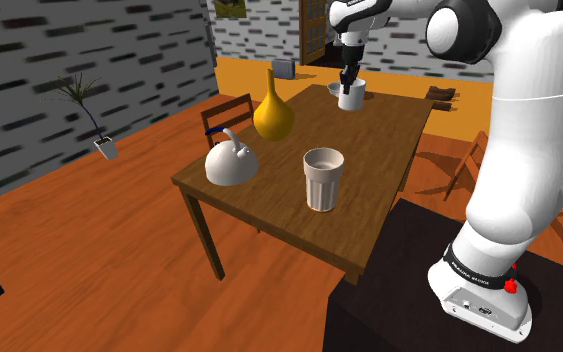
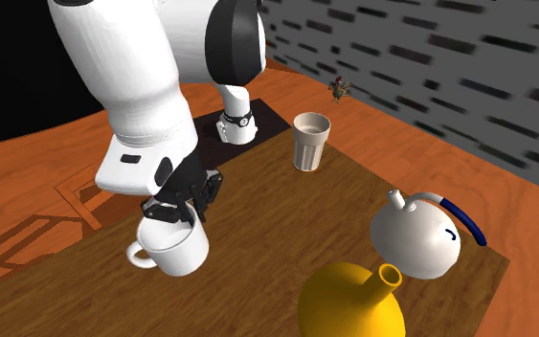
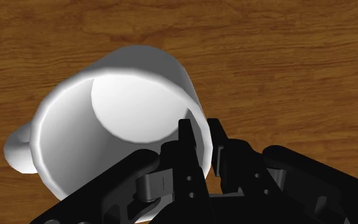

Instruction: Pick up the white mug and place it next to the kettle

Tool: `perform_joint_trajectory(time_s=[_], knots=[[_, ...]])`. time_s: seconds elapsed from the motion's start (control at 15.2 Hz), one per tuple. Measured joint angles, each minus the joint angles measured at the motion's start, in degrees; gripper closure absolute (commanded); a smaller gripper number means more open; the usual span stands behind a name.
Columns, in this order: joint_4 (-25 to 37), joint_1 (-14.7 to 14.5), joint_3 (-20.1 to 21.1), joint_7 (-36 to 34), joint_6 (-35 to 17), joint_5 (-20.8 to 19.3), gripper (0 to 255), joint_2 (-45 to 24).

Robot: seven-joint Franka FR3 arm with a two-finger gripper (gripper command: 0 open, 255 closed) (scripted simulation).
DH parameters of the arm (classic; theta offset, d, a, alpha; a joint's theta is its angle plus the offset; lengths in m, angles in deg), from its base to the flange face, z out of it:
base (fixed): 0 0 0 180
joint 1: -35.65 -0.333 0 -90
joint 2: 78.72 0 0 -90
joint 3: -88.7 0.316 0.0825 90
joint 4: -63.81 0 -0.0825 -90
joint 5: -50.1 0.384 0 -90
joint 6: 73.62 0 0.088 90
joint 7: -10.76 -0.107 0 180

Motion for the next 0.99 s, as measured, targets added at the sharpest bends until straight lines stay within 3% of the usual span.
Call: perform_joint_trajectory(time_s=[0.99], knots=[[13.75, 1.25, -0.26, -0.42, 12.4, 0.3, 255, -1.37]])
